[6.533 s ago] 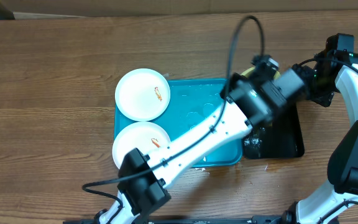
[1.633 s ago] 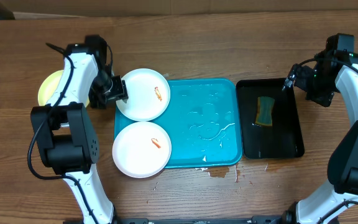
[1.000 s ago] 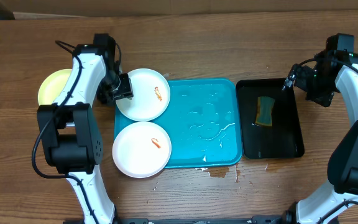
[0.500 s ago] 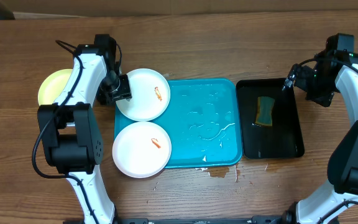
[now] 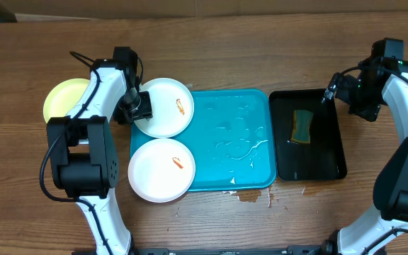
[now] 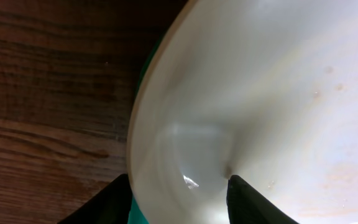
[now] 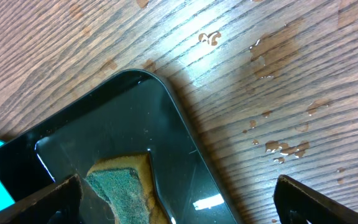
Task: Clean dirty plates on tray and stack at the side
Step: 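Move left gripper to the rim of the upper white plate, then grasp upper white plate rim with left gripper and slide it rightward, then reach right gripper into black tray and grasp the sponge, then carry the sponge with the right gripper over the white plate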
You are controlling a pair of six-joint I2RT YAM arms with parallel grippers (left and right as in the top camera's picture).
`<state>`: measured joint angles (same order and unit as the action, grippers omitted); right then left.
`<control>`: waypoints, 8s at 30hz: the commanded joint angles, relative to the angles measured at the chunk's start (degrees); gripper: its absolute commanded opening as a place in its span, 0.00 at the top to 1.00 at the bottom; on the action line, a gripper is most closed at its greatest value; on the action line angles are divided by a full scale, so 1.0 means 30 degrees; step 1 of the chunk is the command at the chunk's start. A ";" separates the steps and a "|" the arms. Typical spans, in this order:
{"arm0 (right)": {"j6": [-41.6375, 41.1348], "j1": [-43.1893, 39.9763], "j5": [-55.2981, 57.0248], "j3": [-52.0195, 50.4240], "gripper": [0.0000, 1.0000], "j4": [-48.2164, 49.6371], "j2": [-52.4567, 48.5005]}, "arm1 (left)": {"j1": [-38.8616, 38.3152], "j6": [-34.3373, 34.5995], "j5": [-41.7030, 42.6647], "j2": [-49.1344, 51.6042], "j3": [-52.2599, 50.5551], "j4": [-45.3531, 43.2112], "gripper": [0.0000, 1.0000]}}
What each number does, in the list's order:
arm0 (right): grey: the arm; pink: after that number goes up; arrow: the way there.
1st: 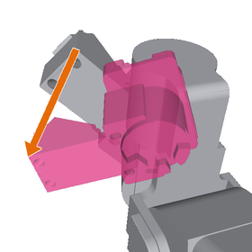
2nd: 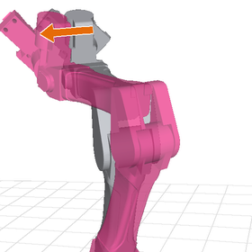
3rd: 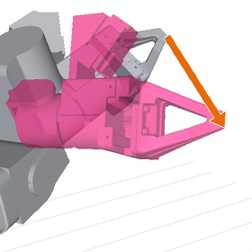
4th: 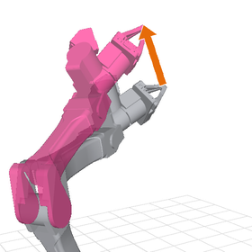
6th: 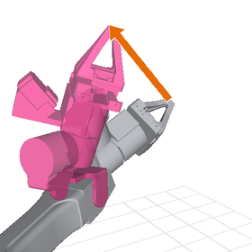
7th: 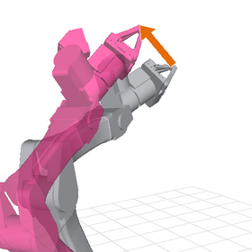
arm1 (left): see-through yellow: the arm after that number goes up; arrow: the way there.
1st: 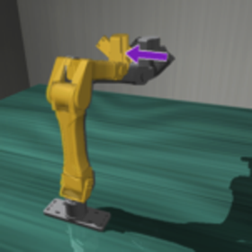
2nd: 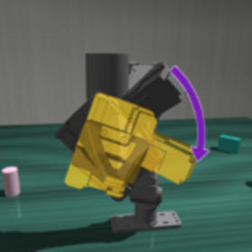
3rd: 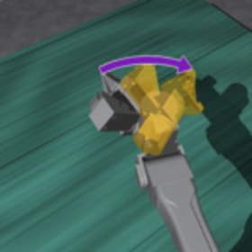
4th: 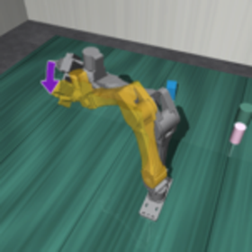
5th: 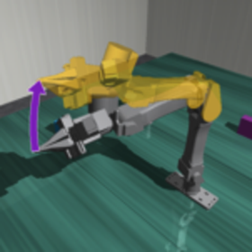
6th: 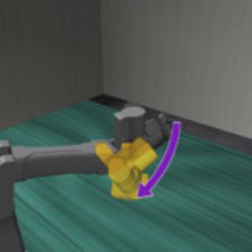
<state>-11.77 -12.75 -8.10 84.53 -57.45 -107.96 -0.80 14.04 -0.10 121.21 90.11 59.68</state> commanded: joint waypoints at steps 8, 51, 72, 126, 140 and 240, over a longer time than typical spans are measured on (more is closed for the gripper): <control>-0.0022 -0.0044 -0.0022 0.0226 0.00 0.0102 0.0160 | -0.0823 -0.0546 0.3993 -0.0044 -0.0262 -0.0262 0.56; -0.0022 -0.0044 -0.0022 0.0226 0.00 0.0102 0.0160 | -0.7431 0.1887 0.1581 -0.0044 -0.0270 -0.1967 0.92; -0.0022 -0.0044 -0.0022 0.0226 0.00 0.0102 0.0160 | -0.7759 0.1741 -0.0168 -0.0044 -0.0270 -0.2914 0.67; -0.0233 0.3745 0.0306 -0.0554 0.41 -0.4794 0.0160 | -0.7745 0.1253 0.2025 -0.0036 -0.1253 -0.4342 0.93; -0.1741 0.5231 0.2302 -0.5552 0.32 0.0991 0.0160 | -0.7745 0.1246 0.2025 -0.0036 -0.1253 -0.4328 0.91; -0.0466 0.6091 0.6054 -0.0896 0.96 -0.4197 0.0197 | -0.7745 0.0743 0.1829 -0.0036 -0.1253 -0.4197 0.96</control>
<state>-14.94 5.61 11.88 81.01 -70.35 -107.85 -23.66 17.80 6.26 120.88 86.72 46.54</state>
